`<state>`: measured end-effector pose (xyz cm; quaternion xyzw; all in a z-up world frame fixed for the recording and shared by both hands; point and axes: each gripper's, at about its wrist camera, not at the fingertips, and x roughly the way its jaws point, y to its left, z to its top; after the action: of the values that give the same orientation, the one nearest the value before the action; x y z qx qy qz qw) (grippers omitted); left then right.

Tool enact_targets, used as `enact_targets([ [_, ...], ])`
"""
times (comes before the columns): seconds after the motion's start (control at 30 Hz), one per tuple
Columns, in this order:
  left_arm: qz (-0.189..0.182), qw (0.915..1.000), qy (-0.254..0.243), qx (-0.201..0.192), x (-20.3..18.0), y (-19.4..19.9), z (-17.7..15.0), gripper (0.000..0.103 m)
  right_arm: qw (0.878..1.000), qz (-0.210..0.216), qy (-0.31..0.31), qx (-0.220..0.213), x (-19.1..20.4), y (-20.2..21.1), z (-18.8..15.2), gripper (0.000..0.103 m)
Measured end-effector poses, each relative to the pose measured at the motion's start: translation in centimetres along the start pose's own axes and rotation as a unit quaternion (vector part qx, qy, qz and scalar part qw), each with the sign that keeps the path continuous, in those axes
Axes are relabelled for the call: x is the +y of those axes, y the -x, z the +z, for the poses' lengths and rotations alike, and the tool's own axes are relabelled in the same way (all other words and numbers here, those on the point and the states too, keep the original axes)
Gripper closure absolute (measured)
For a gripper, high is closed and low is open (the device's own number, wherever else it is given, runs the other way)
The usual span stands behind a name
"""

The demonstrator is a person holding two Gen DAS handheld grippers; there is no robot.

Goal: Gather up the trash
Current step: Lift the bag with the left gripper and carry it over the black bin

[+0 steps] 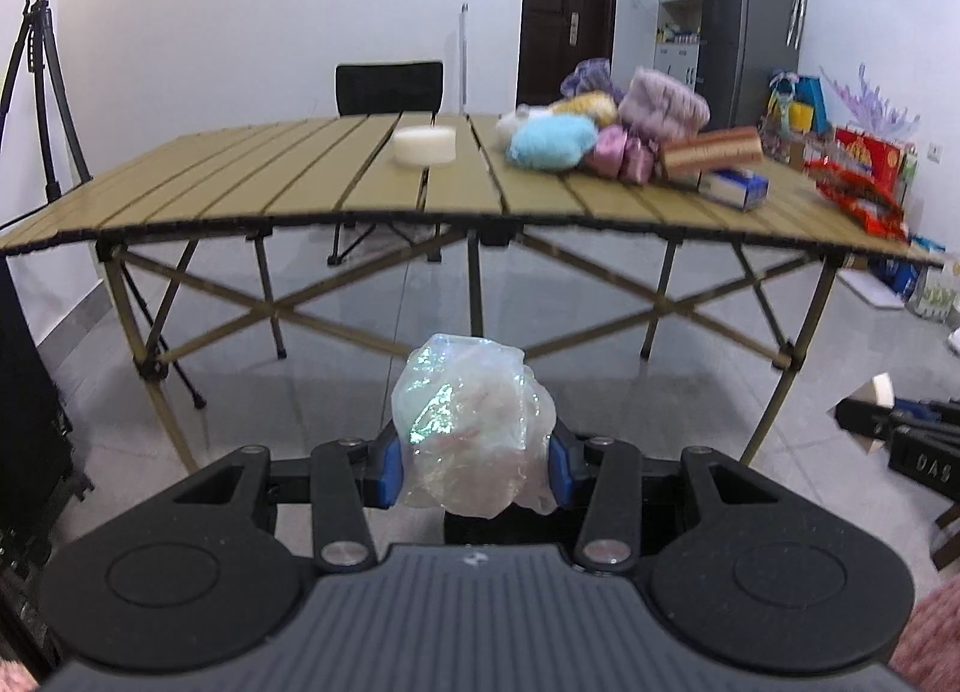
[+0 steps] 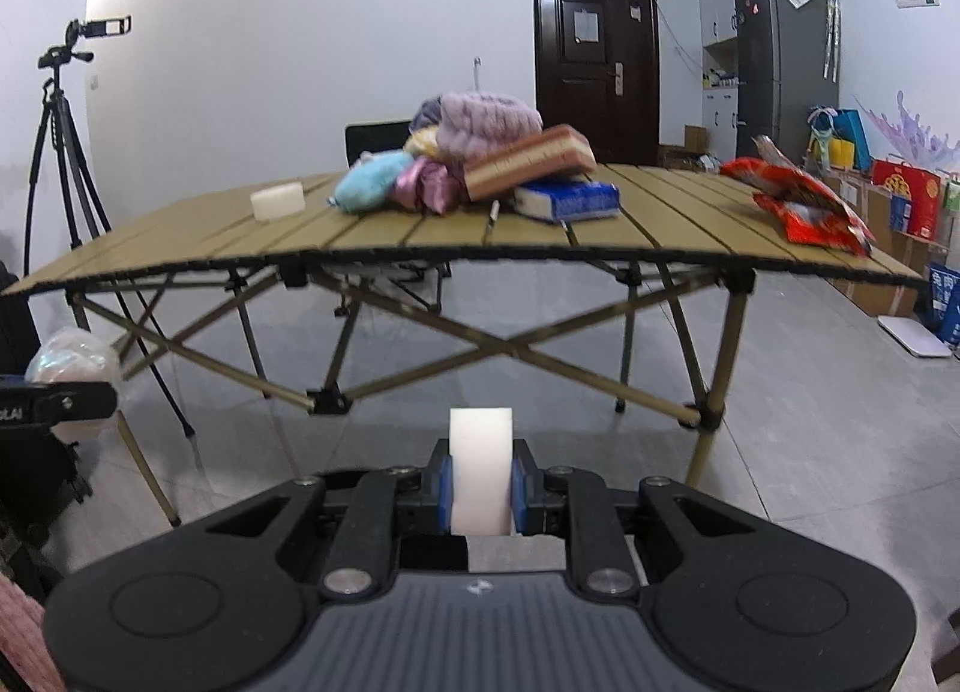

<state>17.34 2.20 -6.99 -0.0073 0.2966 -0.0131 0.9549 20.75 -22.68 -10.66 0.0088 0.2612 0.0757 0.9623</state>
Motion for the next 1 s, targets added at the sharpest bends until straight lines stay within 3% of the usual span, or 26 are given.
enact_targets([
  [0.4, 0.01, 0.9979, 0.011, 0.062, 1.2, -1.5, -1.5, 0.058, 0.999, -0.03, -0.002, 0.024, -1.5, -0.1, -2.0, 0.085],
  [1.0, -0.015, 0.9878, 0.014, 0.154, -2.5, -7.3, -0.7, 0.058, 0.995, -0.065, -0.038, 0.058, -4.4, -3.2, -2.8, 0.085],
])
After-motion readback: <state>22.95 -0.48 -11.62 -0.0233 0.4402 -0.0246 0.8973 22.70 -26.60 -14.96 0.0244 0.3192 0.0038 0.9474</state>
